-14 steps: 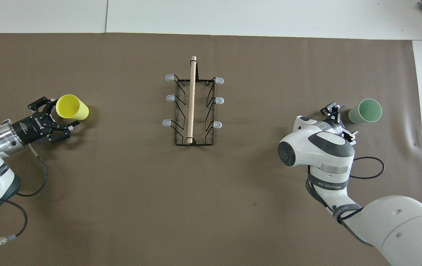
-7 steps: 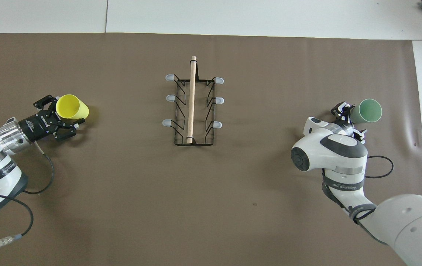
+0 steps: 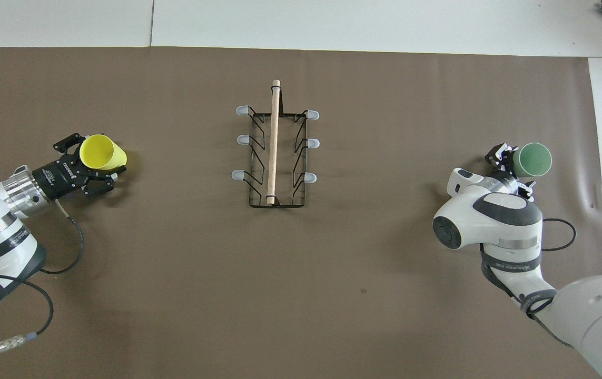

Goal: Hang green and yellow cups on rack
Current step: 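Grasp the yellow cup with the left gripper while the right gripper grasps the green cup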

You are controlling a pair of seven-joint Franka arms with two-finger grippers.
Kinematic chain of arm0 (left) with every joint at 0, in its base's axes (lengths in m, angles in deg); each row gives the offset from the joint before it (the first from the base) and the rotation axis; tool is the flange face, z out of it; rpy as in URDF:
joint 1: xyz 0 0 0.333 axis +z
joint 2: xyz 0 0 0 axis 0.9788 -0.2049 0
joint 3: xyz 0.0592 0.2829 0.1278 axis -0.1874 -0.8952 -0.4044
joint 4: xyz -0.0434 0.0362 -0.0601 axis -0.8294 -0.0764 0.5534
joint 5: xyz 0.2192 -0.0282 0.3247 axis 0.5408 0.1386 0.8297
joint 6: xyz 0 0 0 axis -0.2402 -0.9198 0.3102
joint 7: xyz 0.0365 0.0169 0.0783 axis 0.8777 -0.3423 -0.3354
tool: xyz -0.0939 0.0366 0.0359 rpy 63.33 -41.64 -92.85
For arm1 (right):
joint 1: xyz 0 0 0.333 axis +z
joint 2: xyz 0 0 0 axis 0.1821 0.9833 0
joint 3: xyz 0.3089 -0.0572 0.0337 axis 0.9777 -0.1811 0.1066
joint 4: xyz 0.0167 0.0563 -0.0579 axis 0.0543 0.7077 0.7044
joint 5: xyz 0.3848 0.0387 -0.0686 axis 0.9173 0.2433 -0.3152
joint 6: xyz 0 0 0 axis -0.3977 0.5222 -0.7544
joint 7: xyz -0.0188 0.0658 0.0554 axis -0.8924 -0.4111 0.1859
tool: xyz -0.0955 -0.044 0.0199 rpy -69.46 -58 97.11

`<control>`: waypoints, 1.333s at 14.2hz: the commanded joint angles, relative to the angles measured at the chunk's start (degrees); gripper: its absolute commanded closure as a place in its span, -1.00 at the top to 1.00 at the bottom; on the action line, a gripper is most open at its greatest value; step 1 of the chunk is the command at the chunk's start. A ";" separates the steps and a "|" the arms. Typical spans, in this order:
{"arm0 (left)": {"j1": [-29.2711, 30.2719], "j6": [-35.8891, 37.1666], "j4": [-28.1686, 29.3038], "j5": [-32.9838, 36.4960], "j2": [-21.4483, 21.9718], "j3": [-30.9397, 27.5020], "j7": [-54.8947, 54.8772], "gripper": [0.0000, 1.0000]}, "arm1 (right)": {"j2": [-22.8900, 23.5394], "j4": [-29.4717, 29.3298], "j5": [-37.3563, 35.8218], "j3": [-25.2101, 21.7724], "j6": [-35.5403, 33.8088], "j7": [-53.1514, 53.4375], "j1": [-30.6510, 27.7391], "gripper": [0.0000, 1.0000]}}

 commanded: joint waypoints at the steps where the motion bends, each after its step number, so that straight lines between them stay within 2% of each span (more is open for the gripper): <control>1: -0.65 -1.03 0.63 -2.05 -0.15 -0.37 -1.30 -0.61 | 0.11 0.50 -3.70 0.49 1.73 2.06 -1.93 1.00; 2: -0.65 -1.03 0.63 -2.05 -0.15 -0.37 -1.48 -1.00 | 0.11 0.50 -3.70 0.49 1.91 2.07 -1.93 1.00; 4: -0.56 -0.85 0.63 -2.05 -0.06 -0.37 -3.22 -1.00 | 0.11 0.33 -3.70 0.49 1.73 1.98 -1.93 0.08; 5: -0.22 -0.59 0.63 -1.88 0.03 -0.37 -4.63 -1.00 | 0.11 0.24 -3.62 0.49 1.39 1.89 -1.67 -0.45; 6: 0.05 -0.41 0.63 -1.53 0.03 -0.45 -4.90 -1.00 | 0.11 0.07 -3.62 0.49 1.03 1.89 -1.40 -0.87; 7: 0.23 -0.15 0.46 -1.00 0.12 -0.54 -5.08 -1.00 | 0.11 -0.20 -2.83 0.49 0.77 1.89 -1.14 -1.00; 10: 1.37 -0.06 -1.64 3.47 0.12 -0.63 -5.26 -1.00 | -0.33 -1.25 0.85 0.49 0.68 1.37 -0.52 -1.00; 12: 1.63 -0.06 -2.87 6.10 0.21 -0.98 -5.26 -1.00 | -0.94 -2.47 6.20 0.58 0.68 0.32 -0.26 -1.00; 14: 2.16 -0.06 -5.94 11.63 0.21 -1.24 -4.56 -1.00 | -2.08 -4.49 14.62 0.93 1.29 -4.06 0.36 -1.00; 16: 2.60 -0.58 -7.80 13.67 0.21 -1.33 -4.46 -1.00 | -2.70 -7.04 22.71 1.63 1.65 -13.44 0.27 -1.00; 19: 3.83 -0.59 -11.30 18.84 0.38 -1.42 -4.47 -1.00 | -3.67 -10.82 37.91 3.99 0.07 -21.03 0.45 -1.00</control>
